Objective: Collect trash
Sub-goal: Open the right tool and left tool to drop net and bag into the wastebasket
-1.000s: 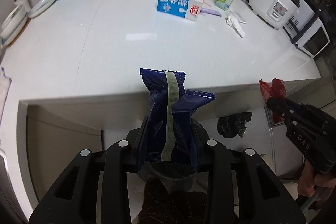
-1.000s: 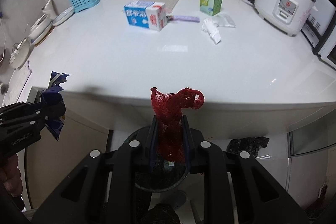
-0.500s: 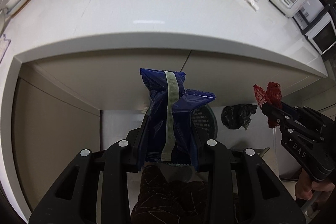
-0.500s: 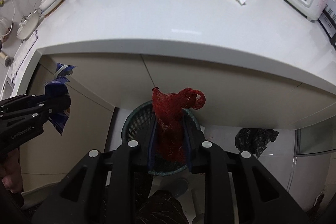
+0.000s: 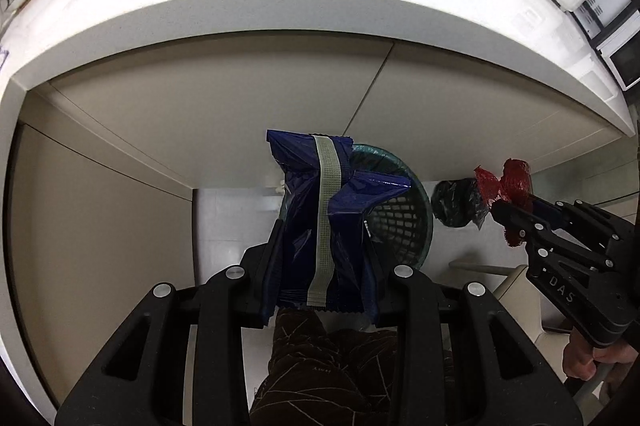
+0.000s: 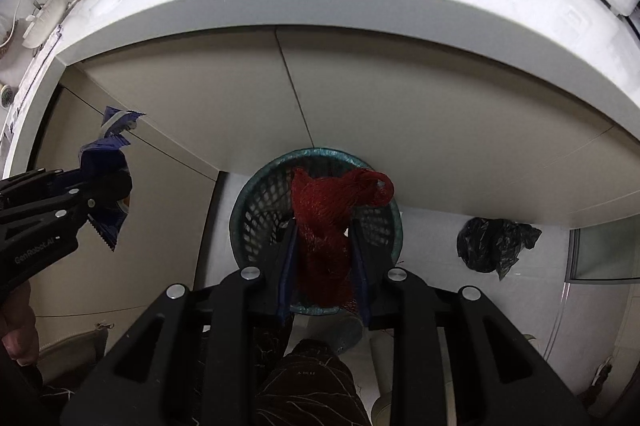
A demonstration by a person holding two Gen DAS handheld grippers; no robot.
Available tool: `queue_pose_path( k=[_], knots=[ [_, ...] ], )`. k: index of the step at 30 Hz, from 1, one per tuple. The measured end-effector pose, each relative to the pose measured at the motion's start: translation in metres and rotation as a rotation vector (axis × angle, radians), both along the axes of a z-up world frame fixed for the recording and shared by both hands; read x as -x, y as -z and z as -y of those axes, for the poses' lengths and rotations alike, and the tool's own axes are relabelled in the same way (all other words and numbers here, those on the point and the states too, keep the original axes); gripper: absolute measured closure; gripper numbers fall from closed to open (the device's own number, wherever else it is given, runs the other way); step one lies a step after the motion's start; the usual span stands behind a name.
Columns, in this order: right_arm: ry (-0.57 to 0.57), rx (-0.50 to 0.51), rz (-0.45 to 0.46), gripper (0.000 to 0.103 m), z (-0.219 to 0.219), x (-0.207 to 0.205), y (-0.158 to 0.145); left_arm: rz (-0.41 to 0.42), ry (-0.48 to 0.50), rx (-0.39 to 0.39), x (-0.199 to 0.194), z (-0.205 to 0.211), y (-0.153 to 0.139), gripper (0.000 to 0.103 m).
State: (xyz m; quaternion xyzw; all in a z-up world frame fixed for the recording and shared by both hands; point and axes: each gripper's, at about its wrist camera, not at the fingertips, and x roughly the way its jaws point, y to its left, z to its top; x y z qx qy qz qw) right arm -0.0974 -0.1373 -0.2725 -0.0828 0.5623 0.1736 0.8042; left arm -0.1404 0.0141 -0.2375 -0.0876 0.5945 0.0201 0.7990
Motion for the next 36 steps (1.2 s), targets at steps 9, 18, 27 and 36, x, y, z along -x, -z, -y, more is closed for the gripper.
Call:
queue_pose_path(
  k=[9, 18, 27, 36],
  knots=[
    [0.003, -0.014, -0.023, 0.065, -0.011, -0.004, 0.007, -0.016, 0.003, -0.007, -0.004, -0.002, 0.003, 0.071],
    [0.045, -0.042, 0.010, 0.023, 0.000, -0.002, -0.002, -0.031, 0.015, -0.002, -0.006, 0.005, 0.013, 0.071],
    [0.104, -0.043, 0.033, 0.013, 0.042, 0.007, -0.015, -0.043, 0.071, 0.010, -0.016, 0.032, 0.028, 0.071],
    [0.163, -0.023, 0.064, 0.013, 0.097, 0.018, -0.028, -0.064, 0.129, 0.003, -0.021, 0.072, 0.053, 0.071]
  ],
)
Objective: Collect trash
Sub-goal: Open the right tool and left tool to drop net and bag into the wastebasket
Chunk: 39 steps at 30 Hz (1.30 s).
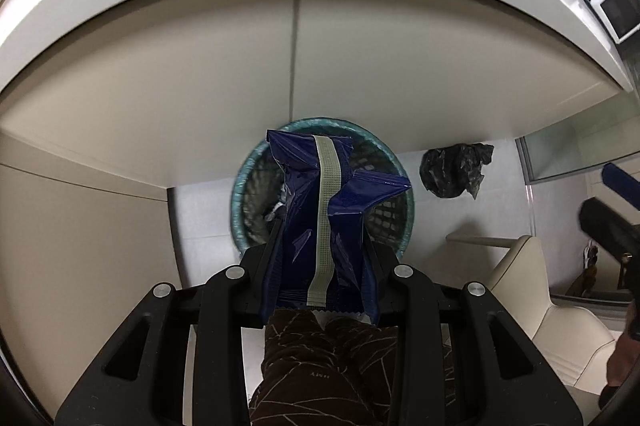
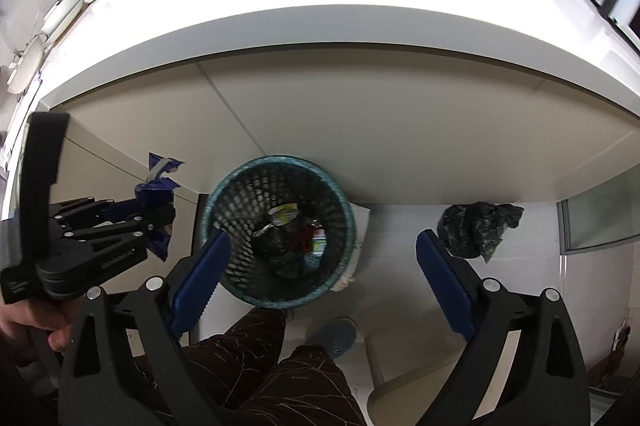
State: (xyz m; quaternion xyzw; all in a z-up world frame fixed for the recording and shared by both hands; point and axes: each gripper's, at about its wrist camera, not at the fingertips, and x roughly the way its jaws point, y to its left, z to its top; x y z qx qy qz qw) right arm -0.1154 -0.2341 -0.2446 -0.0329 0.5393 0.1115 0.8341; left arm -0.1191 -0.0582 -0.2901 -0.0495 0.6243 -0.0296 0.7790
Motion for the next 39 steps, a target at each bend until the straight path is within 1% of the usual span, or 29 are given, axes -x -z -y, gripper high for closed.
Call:
queue_pose_path(
  k=[5, 9, 11, 14, 16, 21, 23, 25, 28, 31, 34, 39],
  knots=[
    [0.028, -0.003, 0.008, 0.013, 0.023, 0.004, -0.004, -0.011, 0.001, -0.001, 0.001, 0.005, 0.001, 0.068],
    [0.039, -0.003, 0.010, 0.013, 0.037, 0.006, -0.004, -0.015, -0.005, -0.004, 0.000, 0.013, 0.004, 0.062],
    [0.041, -0.001, 0.012, 0.013, 0.043, 0.007, -0.003, -0.015, -0.012, -0.004, 0.000, 0.015, 0.005, 0.062],
    [0.044, -0.005, 0.013, 0.013, 0.047, 0.008, -0.004, -0.015, -0.020, -0.007, 0.001, 0.015, 0.005, 0.062],
    [0.045, -0.007, 0.014, 0.013, 0.049, 0.008, -0.004, -0.013, -0.025, -0.012, 0.000, 0.017, 0.005, 0.058],
    [0.041, -0.009, 0.017, 0.013, 0.049, 0.007, -0.004, -0.005, -0.029, -0.012, 0.001, 0.023, 0.007, 0.056],
    [0.040, -0.008, 0.017, 0.013, 0.046, 0.007, -0.004, -0.002, -0.031, -0.012, 0.001, 0.022, 0.007, 0.053],
    [0.038, -0.009, 0.018, 0.013, 0.044, 0.006, -0.005, 0.004, -0.034, -0.010, 0.001, 0.021, 0.006, 0.047],
    [0.033, -0.007, 0.018, 0.013, 0.041, 0.004, -0.006, 0.010, -0.036, -0.010, 0.000, 0.019, 0.003, 0.043],
    [0.031, -0.007, 0.015, 0.013, 0.038, 0.004, -0.005, 0.016, -0.037, -0.004, 0.000, 0.017, 0.001, 0.037],
    [0.028, -0.003, 0.012, 0.013, 0.035, 0.003, -0.005, 0.022, -0.034, -0.001, -0.001, 0.016, 0.000, 0.027],
    [0.030, -0.008, 0.011, 0.013, 0.031, 0.002, -0.005, 0.036, -0.034, -0.003, 0.000, 0.013, -0.007, 0.017]
  ],
)
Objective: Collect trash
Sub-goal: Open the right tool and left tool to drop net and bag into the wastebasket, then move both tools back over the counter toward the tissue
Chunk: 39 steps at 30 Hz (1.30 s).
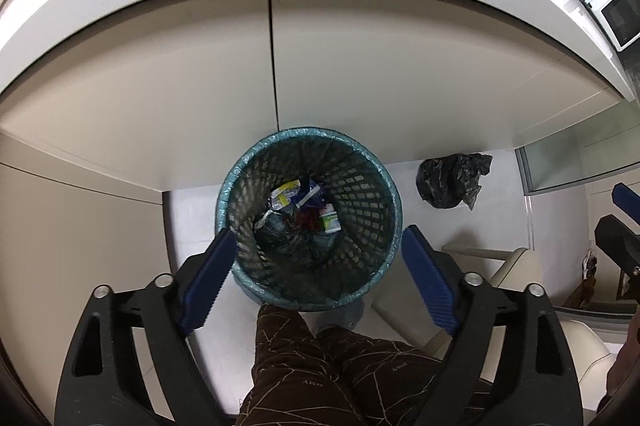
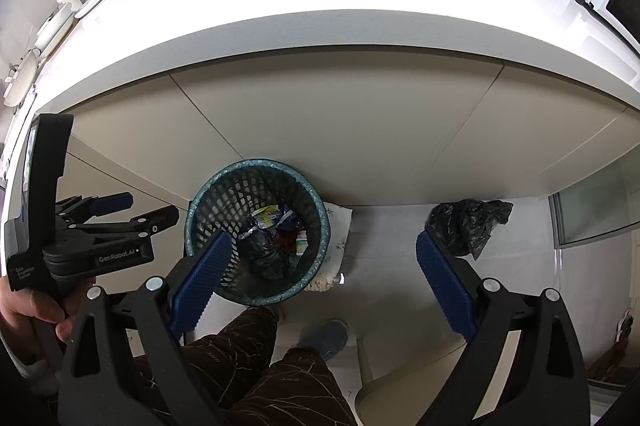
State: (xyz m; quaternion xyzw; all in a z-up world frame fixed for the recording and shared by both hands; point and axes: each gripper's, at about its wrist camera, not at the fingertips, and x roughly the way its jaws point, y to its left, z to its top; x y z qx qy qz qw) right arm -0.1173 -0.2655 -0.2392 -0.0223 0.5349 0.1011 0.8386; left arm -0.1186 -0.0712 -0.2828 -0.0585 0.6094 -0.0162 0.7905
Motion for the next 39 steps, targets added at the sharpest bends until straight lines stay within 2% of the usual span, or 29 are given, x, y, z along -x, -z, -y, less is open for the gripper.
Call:
queue_pose_path(
  k=[3, 6, 16, 22, 30, 39],
  knots=[
    [0.000, 0.004, 0.016, 0.013, -0.005, -0.003, -0.006, 0.032, -0.006, 0.013, 0.001, -0.006, -0.015, 0.009],
    [0.008, -0.006, 0.040, 0.013, -0.009, -0.009, -0.017, 0.075, -0.007, 0.024, 0.002, -0.014, -0.039, 0.006],
    [0.052, -0.037, 0.158, 0.013, -0.033, -0.053, -0.071, 0.180, -0.041, 0.028, -0.029, -0.046, -0.119, 0.006],
    [0.081, -0.038, 0.208, 0.013, -0.054, -0.083, -0.097, 0.228, -0.018, 0.022, -0.064, -0.070, -0.153, 0.006],
    [0.128, -0.024, 0.217, 0.013, -0.072, -0.108, -0.111, 0.246, 0.010, 0.033, -0.110, -0.096, -0.172, 0.006],
    [0.113, 0.003, 0.227, 0.013, -0.064, -0.138, -0.119, 0.233, -0.048, 0.047, -0.146, -0.092, -0.182, 0.006]
  ],
)
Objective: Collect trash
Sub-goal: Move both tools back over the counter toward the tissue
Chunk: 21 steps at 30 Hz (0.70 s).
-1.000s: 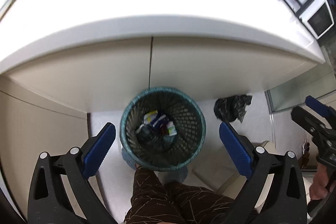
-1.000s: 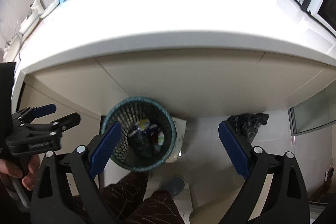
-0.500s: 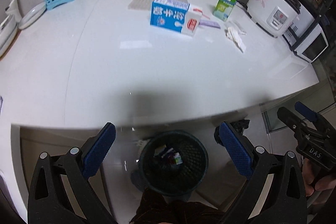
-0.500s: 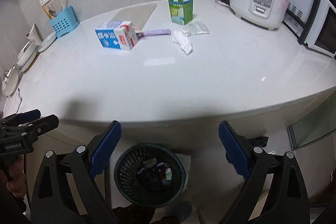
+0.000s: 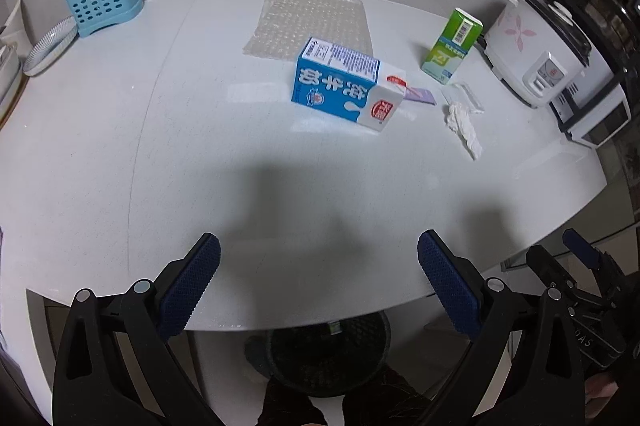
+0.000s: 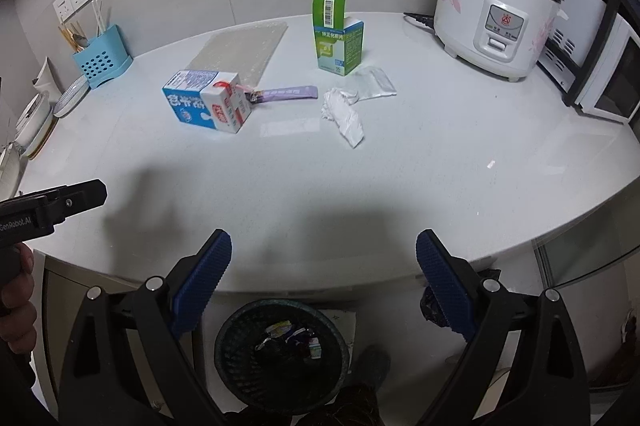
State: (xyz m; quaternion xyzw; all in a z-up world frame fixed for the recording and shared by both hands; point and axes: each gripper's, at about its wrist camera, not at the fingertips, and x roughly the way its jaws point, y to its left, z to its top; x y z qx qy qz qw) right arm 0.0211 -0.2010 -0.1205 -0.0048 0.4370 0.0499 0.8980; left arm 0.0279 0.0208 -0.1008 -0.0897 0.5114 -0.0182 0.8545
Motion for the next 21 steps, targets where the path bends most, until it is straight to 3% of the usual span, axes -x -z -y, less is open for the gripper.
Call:
queue_pose_path(
  k=[12, 21],
  knots=[
    [-0.106, -0.001, 0.008, 0.013, 0.023, -0.089, -0.013, -0.021, -0.267, 0.010, -0.062, 0.016, -0.025, 0.006],
    [-0.159, 0.003, -0.032, 0.013, 0.023, -0.143, 0.002, -0.083, -0.434, 0.032, -0.115, 0.025, -0.018, 0.006]
  ],
)
